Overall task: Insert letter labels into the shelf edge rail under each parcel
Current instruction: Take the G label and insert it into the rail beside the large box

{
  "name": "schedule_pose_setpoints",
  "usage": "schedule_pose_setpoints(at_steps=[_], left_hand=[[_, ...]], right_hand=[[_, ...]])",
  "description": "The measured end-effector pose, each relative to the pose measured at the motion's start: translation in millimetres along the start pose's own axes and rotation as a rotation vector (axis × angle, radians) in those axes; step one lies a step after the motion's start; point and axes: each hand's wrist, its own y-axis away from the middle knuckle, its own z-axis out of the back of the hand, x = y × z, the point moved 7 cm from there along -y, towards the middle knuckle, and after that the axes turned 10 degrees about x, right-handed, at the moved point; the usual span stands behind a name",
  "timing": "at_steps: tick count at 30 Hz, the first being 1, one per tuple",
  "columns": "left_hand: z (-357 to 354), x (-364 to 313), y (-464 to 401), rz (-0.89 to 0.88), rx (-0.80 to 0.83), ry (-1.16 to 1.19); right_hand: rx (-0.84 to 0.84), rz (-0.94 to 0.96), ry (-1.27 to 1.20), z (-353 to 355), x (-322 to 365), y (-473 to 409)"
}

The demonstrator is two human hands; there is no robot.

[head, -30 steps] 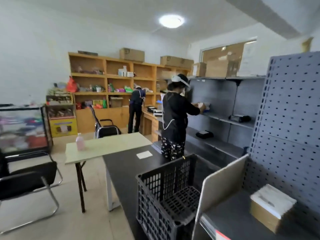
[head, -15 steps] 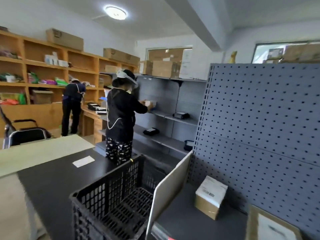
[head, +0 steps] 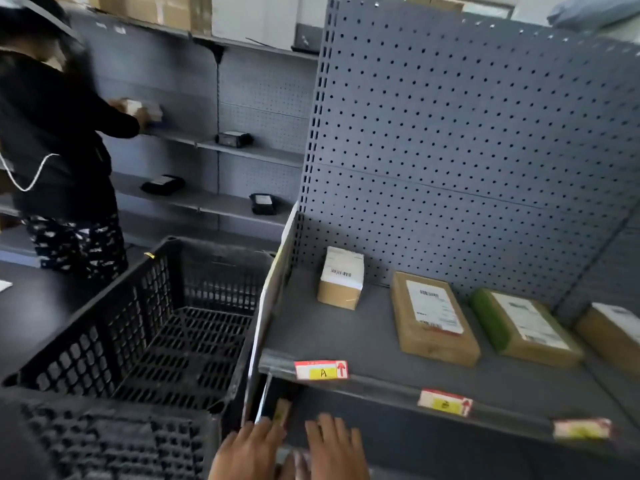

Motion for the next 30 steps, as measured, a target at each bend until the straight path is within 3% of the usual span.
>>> schedule_pose_setpoints(at_steps=[1,2,5,11,18,24,30], left_hand=[[-3,-6,-1,-0.003,0.001,0.012],[-5,-14,-1,-0.059,-0.018,0.018],[10,-27,-3,-0.122,-0.107,-0.008],[-4,-18,-10,-0.091,-0.041,0.012],[-71,14,-17,0.034,0.118,-0.029],[-139,38,-35,0.028,0.104,-0.091],[-163,60,-47,0.039,0.045,-0.103]], right_hand=[[0.033,0.008,-0.032,14,7,-4],[-0.072,-0.007,-0.024,39,6,17],[0.006,-0.069,0.068,29,0,17],[-0.150,-0.002,0.072,37,-11,17],[-0.111,0.029,0.028,-18,-15,-1],[-0.119,0.093,0.125,-82,-5,-31],[-0.123,0.109,0.121,-110,-3,-59]])
